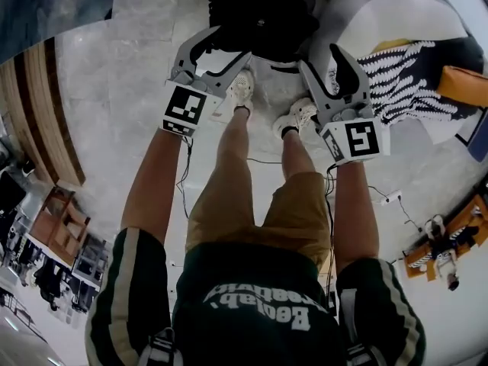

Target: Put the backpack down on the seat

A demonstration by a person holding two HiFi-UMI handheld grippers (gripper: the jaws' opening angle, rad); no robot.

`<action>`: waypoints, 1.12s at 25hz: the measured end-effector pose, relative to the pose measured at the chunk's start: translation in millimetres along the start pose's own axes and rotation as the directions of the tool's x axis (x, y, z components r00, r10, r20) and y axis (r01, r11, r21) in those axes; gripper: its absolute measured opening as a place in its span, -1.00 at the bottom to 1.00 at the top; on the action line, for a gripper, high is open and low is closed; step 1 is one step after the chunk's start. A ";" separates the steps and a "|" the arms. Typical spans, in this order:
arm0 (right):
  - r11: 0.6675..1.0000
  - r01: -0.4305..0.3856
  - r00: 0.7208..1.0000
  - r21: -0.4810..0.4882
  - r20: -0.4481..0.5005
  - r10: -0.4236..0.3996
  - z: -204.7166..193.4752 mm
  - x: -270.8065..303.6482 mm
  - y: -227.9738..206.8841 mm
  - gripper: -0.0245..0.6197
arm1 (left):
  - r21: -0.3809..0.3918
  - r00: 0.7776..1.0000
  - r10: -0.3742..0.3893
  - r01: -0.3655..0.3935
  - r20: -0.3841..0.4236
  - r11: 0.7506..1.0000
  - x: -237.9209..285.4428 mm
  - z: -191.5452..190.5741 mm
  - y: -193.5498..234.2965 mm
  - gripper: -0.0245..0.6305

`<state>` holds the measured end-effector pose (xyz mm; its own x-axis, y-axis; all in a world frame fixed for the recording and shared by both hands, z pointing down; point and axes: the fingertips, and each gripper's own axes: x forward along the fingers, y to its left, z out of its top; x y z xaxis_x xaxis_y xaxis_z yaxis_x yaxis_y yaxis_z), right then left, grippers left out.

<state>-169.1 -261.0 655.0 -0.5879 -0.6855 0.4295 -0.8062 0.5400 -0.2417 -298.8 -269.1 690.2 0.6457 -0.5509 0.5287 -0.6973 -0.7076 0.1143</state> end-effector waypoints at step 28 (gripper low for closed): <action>0.940 -0.257 0.937 0.227 -0.182 0.300 -168.8 141.4 -41.0 -0.69 | -0.099 0.939 -0.271 0.255 -0.214 0.962 147.7 -158.9 29.9 -0.69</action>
<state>-208.0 -297.6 872.5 -0.7801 -0.3913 0.4882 -0.6217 0.5724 -0.5347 -273.8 -301.3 905.4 0.7281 -0.2307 0.6455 -0.5368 -0.7775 0.3276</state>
